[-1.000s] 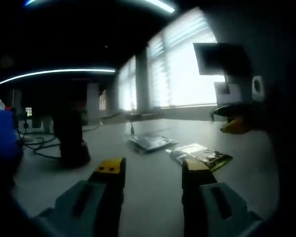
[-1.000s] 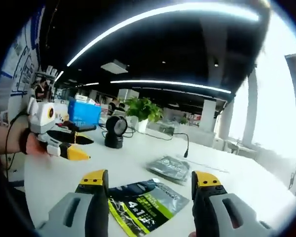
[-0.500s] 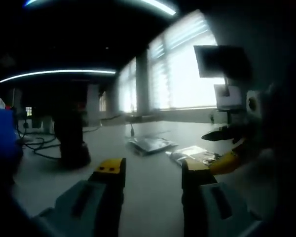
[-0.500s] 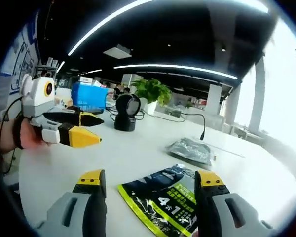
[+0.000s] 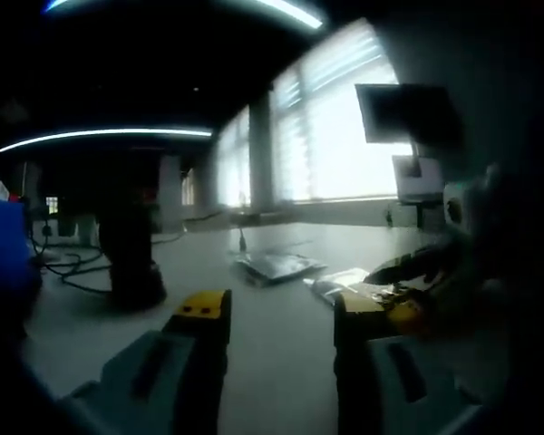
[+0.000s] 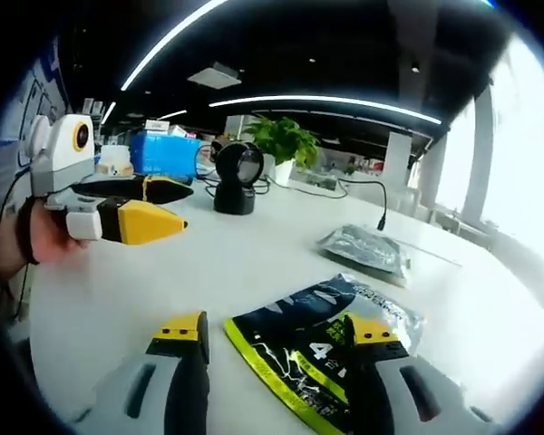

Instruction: Clip sheet goods on table flip sheet goods clip sheet goods scan sheet goods put sheet goods back to table

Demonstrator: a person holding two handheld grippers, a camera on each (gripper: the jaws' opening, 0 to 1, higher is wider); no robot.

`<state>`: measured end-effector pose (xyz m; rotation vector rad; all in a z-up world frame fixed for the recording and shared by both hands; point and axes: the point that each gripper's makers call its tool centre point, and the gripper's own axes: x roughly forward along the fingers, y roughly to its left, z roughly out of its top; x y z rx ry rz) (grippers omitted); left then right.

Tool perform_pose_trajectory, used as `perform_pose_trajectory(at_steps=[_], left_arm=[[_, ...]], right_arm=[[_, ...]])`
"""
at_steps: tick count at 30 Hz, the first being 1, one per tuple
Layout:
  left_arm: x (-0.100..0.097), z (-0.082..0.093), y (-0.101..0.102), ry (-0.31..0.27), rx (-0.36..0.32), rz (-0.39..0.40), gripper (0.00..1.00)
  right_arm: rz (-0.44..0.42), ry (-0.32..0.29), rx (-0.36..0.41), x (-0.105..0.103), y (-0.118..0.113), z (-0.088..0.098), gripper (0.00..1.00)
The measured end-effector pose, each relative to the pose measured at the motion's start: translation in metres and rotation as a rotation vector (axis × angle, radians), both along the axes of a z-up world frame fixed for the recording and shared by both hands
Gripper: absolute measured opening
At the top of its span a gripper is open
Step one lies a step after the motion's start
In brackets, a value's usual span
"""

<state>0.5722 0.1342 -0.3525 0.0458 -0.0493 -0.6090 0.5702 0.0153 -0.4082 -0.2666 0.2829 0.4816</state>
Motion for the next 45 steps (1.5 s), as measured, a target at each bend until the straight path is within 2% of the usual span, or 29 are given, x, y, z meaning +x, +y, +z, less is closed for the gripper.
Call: perform_pose_trajectory(at_steps=[3, 13, 19, 22, 24, 25, 29, 32, 37, 40, 44, 45], left_arm=[[0.000, 0.000, 0.000, 0.000, 0.001, 0.001, 0.38], [-0.001, -0.001, 0.000, 0.000, 0.006, 0.002, 0.38], [0.000, -0.001, 0.000, 0.001, 0.009, 0.003, 0.38], [0.000, -0.001, 0.000, 0.001, 0.010, 0.004, 0.38], [0.000, -0.001, 0.000, 0.001, 0.010, 0.004, 0.38], [0.000, -0.001, 0.000, 0.001, 0.010, 0.005, 0.38], [0.001, -0.001, 0.001, 0.001, 0.010, 0.004, 0.38], [0.001, -0.001, 0.000, 0.002, 0.010, 0.003, 0.38], [0.001, -0.001, 0.001, 0.002, 0.008, 0.004, 0.38], [0.002, -0.001, 0.002, 0.002, 0.008, 0.004, 0.38], [0.003, -0.001, 0.002, 0.002, 0.006, 0.005, 0.38], [0.003, -0.001, 0.002, 0.002, 0.006, 0.004, 0.38]], right_arm=[[-0.016, 0.057, 0.063, -0.003, 0.002, -0.006, 0.43], [-0.005, 0.067, 0.025, -0.006, 0.005, -0.005, 0.31], [0.023, 0.078, 0.000, -0.012, 0.015, -0.007, 0.17], [0.055, 0.044, -0.052, -0.017, 0.023, -0.007, 0.04], [0.061, -0.039, -0.155, -0.013, 0.021, -0.006, 0.00], [0.043, -0.003, -0.116, -0.015, 0.023, -0.009, 0.00], [0.057, -0.004, -0.121, -0.014, 0.022, -0.008, 0.00], [0.078, -0.024, -0.162, -0.013, 0.023, -0.008, 0.00], [0.077, -0.011, -0.146, -0.012, 0.021, -0.006, 0.00], [0.069, -0.011, -0.117, -0.013, 0.019, -0.001, 0.00], [0.043, -0.012, -0.026, -0.010, 0.014, 0.012, 0.00], [0.036, -0.002, 0.015, -0.010, 0.013, 0.015, 0.00]])
